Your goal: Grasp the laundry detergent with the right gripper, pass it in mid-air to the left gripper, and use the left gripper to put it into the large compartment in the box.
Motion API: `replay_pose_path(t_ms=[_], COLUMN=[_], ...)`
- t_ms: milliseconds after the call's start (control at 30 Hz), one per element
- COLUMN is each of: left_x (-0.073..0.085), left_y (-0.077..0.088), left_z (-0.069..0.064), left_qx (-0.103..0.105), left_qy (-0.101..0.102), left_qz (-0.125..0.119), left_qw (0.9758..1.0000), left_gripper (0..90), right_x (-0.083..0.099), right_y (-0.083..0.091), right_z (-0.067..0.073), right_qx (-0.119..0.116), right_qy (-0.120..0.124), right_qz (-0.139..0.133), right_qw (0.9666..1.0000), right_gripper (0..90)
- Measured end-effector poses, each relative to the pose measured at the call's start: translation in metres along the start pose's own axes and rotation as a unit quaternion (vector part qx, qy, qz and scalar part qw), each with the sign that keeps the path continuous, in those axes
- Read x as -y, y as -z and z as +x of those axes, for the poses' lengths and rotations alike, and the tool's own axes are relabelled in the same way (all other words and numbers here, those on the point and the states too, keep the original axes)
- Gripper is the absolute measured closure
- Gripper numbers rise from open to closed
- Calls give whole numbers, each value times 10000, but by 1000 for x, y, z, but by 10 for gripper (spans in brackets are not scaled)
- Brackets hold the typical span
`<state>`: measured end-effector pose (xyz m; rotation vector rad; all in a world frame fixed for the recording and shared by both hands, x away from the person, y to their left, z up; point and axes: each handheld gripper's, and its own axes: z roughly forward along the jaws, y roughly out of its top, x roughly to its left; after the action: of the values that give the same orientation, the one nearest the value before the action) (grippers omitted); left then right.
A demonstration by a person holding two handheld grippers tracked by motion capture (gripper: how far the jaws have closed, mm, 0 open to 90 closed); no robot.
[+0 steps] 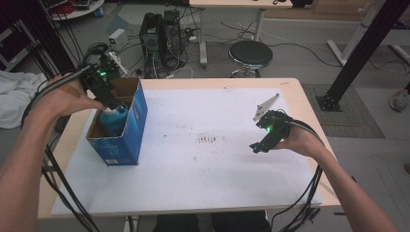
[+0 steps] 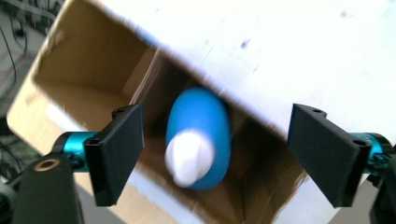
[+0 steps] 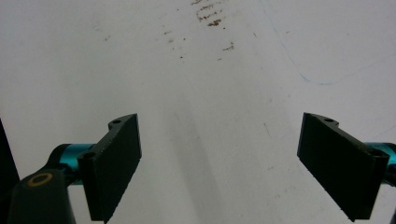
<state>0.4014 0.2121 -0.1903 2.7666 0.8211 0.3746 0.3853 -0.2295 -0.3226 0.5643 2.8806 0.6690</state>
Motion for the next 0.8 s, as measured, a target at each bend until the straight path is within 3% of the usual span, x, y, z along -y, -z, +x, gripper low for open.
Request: replay_pose_path(t_ms=[67, 233, 267, 433, 533, 600, 667, 800], left_x=[-12, -42, -49, -75, -89, -95, -102, -108], left_y=[1, -2, -4, -19, -29, -36, -43, -62], left_z=[-9, -35, -39, -63, -75, -82, -87, -96], left_qx=[28, 263, 319, 562, 662, 680, 660, 672], left_qy=[-175, -680, -863, -1173, -1468, -1473, -1643, -1625], left_qz=[-41, -150, -55, -26, 84, -1, 59, 45], left_qw=[9998, 9972, 9957, 9915, 9869, 9868, 9842, 9844], left_gripper=[129, 128, 127, 127, 127, 127, 127, 127], right_x=[0, -1, -1, -1, -1, -1, 0, -1], right_y=[0, 0, 0, 3, 5, 5, 6, 8], right_z=[0, -1, 0, -1, 0, 1, 1, -1], right_qx=[-1, -17, -10, 38, 89, 126, 154, 182], right_qy=[38, 16, -24, -23, 13, -26, -27, 9], right_qz=[1, 24, 19, 25, 23, -5, -7, 58], right_qw=[10000, 10000, 10000, 10000, 10000, 9999, 9999, 9998], right_gripper=[128, 129, 128, 129, 128, 128, 128, 128])
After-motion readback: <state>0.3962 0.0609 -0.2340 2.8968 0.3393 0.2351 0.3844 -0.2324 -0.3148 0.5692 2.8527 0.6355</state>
